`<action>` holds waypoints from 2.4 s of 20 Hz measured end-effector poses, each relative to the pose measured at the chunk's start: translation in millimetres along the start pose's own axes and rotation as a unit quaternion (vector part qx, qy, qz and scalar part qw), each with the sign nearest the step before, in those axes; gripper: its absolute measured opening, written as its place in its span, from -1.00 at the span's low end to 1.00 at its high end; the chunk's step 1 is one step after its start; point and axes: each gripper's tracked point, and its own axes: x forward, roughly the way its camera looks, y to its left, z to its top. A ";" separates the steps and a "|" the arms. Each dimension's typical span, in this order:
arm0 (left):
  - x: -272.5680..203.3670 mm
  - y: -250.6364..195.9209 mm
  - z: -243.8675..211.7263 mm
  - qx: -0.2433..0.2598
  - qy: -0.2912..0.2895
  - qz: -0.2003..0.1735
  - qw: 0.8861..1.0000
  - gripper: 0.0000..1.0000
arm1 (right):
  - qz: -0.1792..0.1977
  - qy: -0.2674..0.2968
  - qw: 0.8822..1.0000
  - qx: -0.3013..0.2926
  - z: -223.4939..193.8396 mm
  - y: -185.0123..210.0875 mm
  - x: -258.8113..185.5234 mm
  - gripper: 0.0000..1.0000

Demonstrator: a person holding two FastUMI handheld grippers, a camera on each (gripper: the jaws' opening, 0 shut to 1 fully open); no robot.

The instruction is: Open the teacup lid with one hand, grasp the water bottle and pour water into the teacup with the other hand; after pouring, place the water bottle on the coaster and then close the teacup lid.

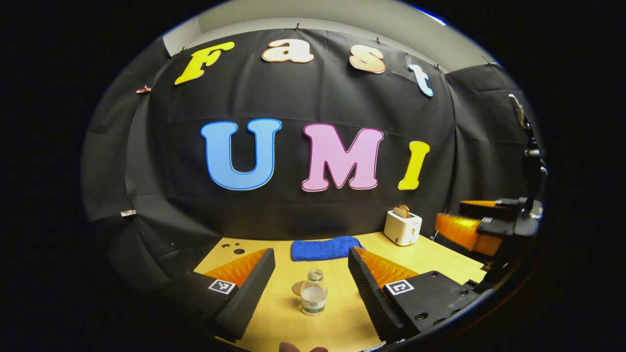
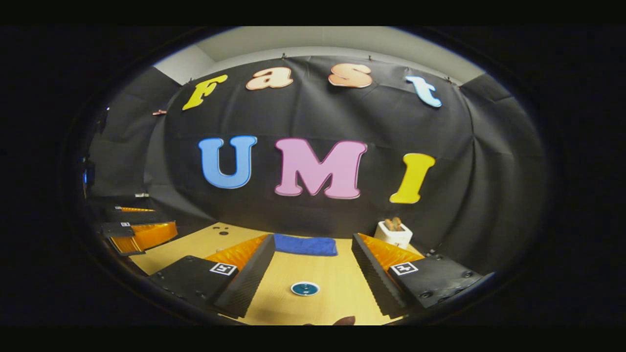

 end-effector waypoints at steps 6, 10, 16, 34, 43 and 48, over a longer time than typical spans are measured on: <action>30.6 3.9 -75.7 0.001 0.033 0.013 0.999 0.91 | 0.012 0.078 0.997 0.015 -133.3 10.2 49.7 0.95; 45.6 8.0 -118.0 0.006 0.050 0.030 0.998 0.91 | 0.006 0.103 0.994 0.025 -187.5 7.6 84.6 0.96; 53.1 8.6 -145.4 0.002 0.064 0.040 0.997 0.91 | 0.007 0.136 0.990 0.035 -224.9 10.7 105.9 0.96; 46.2 12.2 -161.0 0.006 0.081 0.058 0.995 0.91 | 0.023 0.190 0.976 0.101 -259.3 11.6 122.6 -0.26; 49.7 8.3 -161.3 0.011 0.082 0.060 0.995 0.91 | 0.024 0.176 0.980 0.089 -248.9 4.2 120.6 -0.39; 63.2 0.2 -179.9 0.012 0.107 0.051 0.993 0.92 | 0.007 0.151 0.985 0.087 -216.5 -26.7 109.4 -0.39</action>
